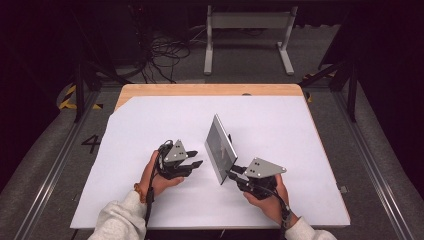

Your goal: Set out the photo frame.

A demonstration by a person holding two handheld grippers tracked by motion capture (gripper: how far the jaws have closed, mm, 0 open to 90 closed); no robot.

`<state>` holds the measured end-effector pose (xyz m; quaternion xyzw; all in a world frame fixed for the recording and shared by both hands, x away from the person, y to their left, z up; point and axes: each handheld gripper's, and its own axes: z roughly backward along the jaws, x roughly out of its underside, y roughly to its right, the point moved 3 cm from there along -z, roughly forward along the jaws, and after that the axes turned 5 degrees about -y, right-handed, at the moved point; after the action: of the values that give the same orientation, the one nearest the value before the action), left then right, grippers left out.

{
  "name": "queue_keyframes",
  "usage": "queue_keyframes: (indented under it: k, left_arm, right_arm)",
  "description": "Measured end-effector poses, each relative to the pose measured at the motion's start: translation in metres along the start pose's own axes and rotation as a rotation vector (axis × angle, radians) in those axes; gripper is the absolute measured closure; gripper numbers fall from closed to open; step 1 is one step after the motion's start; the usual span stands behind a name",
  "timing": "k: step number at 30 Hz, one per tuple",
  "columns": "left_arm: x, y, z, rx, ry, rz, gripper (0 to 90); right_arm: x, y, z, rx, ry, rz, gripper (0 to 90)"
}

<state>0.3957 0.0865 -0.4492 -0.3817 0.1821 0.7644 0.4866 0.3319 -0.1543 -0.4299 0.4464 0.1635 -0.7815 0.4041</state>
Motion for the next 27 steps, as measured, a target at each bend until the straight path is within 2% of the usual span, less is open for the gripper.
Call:
queue_keyframes:
  k: [11,16,23,27]
  left_arm:
    - [0.001,0.000,0.004,-0.011,0.000,0.011,52.3]
    - [0.001,0.002,0.004,-0.012,-0.012,0.003,49.5]
    - [0.000,0.004,0.002,-0.010,-0.013,0.003,46.7]
    - [0.000,0.003,0.001,-0.010,-0.021,0.007,45.3]
  right_arm:
    - [0.003,0.008,0.004,0.030,-0.008,-0.011,77.1]
    - [0.004,0.008,0.002,0.039,-0.016,-0.013,74.7]
    - [0.003,0.012,-0.004,0.019,0.009,-0.063,67.6]
    - [0.001,0.017,-0.007,0.001,0.060,-0.106,67.3]
